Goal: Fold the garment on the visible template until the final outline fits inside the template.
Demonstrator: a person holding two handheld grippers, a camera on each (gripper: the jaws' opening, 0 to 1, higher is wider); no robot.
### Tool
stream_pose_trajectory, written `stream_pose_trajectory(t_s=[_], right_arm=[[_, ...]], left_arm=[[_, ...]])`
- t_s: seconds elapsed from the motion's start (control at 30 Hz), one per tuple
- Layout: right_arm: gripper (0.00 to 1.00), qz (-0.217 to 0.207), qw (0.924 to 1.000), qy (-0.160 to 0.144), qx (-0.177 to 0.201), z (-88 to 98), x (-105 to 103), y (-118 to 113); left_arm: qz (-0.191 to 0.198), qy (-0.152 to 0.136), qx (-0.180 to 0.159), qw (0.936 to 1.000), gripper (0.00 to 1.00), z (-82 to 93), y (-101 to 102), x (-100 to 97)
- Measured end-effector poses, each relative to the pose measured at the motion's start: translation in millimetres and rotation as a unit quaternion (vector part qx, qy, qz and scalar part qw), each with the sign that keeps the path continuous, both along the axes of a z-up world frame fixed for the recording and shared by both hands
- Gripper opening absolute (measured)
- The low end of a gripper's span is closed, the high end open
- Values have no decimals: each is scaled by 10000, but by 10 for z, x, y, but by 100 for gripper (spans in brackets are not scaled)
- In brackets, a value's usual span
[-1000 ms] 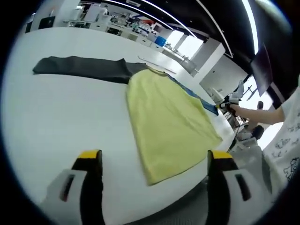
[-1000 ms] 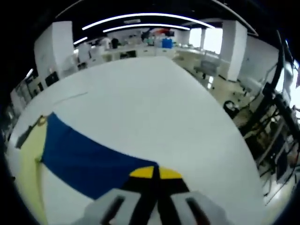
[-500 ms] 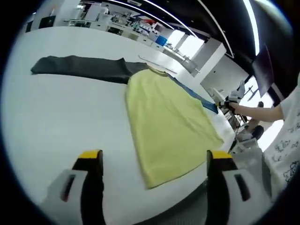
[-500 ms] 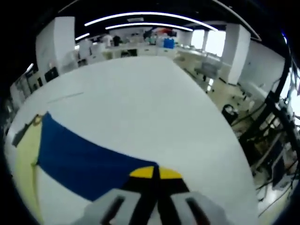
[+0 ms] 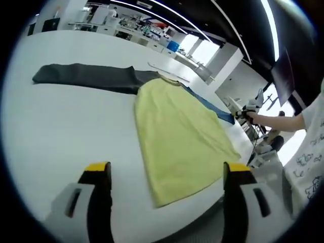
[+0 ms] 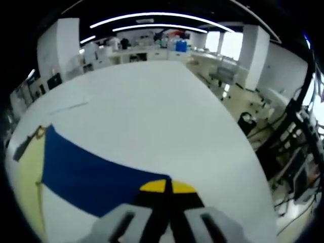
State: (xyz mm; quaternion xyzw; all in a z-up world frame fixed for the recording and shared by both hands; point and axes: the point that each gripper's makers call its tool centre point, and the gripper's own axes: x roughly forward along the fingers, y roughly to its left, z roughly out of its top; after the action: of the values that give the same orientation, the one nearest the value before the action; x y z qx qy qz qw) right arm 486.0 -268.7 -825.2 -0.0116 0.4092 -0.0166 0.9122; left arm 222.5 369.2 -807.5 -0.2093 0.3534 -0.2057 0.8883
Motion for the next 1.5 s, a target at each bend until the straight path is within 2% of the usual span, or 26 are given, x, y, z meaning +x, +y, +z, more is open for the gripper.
stream_pose_trajectory(t_s=[0.17,0.27,0.5,0.63,0.7,0.97,1.2,1.3,1.43,1.5], right_arm=[[0,-22,10000,-55,78,106,-84,37],[0,-32,9998,-90,167,104,-84,66],[0,115,9981,-175,573,310,-128,295],[0,368,9961,-235,769,524,-160,620],[0,495,9941,-287,919,622,-86,733],[0,863,9834,-409,1544,976,-58,1383],[0,1195,9735,-433,1903,1125,22,1871],[0,1264,9638,-457,2301,1225,47,2188],[0,1430,9578,-529,2436,1326,51,2527],[0,1540,9525,-535,2572,1372,68,2734]], left_arm=[[-10,-67,-24,10000,88,22,-9,15],[-23,-86,-21,10000,88,25,-4,20],[-42,-197,-28,9998,88,63,3,52],[-85,-275,18,9996,88,89,19,71],[-88,-306,22,9995,89,102,26,78],[-77,-455,27,9989,89,153,83,73],[-72,-517,28,9986,88,159,104,22],[-49,-537,14,9985,88,164,117,16],[-2,-616,-28,9981,88,196,127,19],[11,-643,-32,9979,88,207,132,20]])
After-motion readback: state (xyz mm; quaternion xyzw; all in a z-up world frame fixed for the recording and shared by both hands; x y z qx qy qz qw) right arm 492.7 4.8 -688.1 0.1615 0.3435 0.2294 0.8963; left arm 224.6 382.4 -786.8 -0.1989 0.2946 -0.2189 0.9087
